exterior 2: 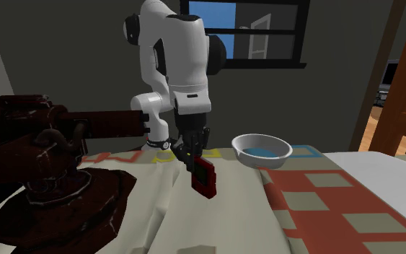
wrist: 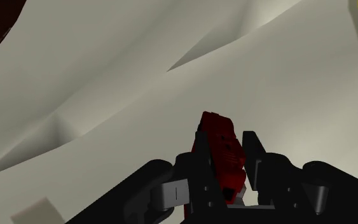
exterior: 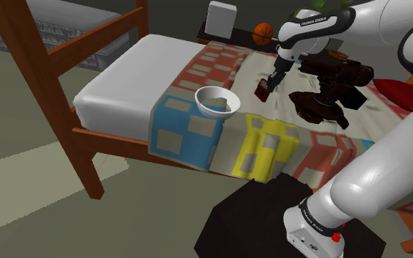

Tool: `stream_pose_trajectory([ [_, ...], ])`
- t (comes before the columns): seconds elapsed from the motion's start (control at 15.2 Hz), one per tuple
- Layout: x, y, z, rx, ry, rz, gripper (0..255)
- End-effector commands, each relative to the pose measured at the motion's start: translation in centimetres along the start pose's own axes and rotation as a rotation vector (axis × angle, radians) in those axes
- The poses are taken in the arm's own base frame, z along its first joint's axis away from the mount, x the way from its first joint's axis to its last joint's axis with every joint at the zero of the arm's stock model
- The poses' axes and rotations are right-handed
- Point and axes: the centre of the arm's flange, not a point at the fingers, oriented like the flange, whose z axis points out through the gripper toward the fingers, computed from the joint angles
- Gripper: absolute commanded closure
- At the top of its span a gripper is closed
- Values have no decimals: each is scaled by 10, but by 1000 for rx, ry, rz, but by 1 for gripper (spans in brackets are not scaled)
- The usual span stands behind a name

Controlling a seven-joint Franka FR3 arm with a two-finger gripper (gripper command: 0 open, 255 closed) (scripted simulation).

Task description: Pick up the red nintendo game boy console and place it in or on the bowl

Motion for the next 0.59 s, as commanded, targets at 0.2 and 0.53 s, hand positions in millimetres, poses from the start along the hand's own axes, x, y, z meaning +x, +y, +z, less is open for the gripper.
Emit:
stream_pose_trajectory([
  [0.2, 0, -1, -10, 0, -1, 0, 255],
  [0.53, 0, -3, -36, 0, -1, 0, 255],
])
